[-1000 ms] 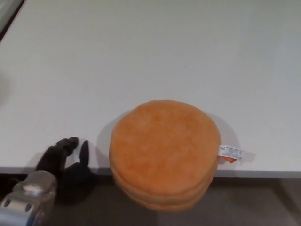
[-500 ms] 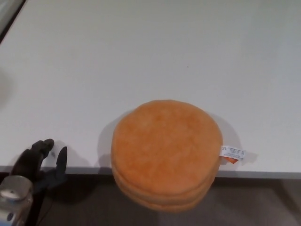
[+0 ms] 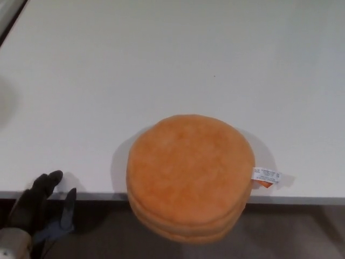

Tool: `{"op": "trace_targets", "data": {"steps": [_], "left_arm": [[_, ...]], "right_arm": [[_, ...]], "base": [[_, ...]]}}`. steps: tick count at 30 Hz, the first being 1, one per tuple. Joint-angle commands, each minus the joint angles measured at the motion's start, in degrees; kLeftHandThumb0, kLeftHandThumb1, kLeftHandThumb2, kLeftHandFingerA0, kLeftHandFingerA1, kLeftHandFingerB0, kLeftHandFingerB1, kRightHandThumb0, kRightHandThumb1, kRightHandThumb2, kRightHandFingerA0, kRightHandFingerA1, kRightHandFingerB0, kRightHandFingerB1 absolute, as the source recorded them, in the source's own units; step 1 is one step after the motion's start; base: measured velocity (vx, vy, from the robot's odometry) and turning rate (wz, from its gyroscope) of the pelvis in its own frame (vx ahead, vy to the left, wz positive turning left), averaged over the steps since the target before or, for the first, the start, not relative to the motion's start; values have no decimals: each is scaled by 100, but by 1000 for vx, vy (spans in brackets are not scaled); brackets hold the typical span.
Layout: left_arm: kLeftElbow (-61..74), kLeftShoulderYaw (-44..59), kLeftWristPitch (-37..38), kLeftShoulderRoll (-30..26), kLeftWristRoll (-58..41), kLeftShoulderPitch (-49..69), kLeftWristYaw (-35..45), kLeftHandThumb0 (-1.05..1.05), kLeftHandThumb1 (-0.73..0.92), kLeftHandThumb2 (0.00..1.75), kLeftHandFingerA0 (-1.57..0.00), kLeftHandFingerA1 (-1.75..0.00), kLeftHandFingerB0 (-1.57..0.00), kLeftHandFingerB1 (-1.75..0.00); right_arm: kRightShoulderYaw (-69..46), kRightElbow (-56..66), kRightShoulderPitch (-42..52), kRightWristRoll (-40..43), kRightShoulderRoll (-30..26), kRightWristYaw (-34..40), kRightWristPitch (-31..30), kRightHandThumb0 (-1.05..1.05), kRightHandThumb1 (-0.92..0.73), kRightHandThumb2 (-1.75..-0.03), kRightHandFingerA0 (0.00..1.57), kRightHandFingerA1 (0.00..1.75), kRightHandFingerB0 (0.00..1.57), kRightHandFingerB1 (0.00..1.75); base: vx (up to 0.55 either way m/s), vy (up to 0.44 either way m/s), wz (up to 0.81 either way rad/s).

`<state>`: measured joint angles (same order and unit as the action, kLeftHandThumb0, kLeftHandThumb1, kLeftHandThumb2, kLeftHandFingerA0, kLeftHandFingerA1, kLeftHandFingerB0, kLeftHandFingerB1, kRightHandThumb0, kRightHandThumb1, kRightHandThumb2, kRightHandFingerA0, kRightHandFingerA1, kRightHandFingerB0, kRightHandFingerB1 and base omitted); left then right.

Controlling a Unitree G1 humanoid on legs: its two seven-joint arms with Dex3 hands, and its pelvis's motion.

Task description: A soft plate is kept in the center of the table close to the robot and the robot uses its left hand to pick up the plate, turns it upside down and places it back on the table

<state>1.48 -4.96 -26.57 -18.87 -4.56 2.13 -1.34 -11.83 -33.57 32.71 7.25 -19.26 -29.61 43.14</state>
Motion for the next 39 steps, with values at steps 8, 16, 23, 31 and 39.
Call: {"op": "trace_targets", "data": {"steps": [8, 16, 23, 31, 39], "left_arm": [[682, 296, 3962, 271, -60, 2757, 654, -91, 92, 69, -15, -35, -11, -24], [305, 332, 5293, 498, -1, 3759, 635, -90, 91, 69, -16, -38, -12, -25], [-285, 282, 6205, 887, -374, 4318, 957, -38, 45, 107, 0, -51, 0, -49], [-2086, 562, 7209, 1105, -464, 4199, 1143, -84, 92, 68, -20, -35, -18, -28], [-3305, 804, 7891, 1045, -136, 3713, 744, -83, 88, 68, -29, -32, -22, -28]], "right_arm": [[-72, 176, 184, 139, -75, -1, -72, -66, -84, -66, 43, 36, 28, 31], [-83, -204, 22, 169, -39, -50, 99, -66, -83, -66, 44, 36, 29, 32], [-88, 57, 127, 267, -60, -119, 15, -65, -84, -66, 44, 37, 28, 31], [-105, -132, 33, 168, -48, -28, 179, -65, -84, -66, 44, 38, 28, 31], [-117, 5, 123, 171, -75, -18, 98, -65, -85, -66, 42, 35, 28, 31]], "base": [[0, 0, 0], [0, 0, 0], [0, 0, 0], [0, 0, 0], [0, 0, 0]]}}
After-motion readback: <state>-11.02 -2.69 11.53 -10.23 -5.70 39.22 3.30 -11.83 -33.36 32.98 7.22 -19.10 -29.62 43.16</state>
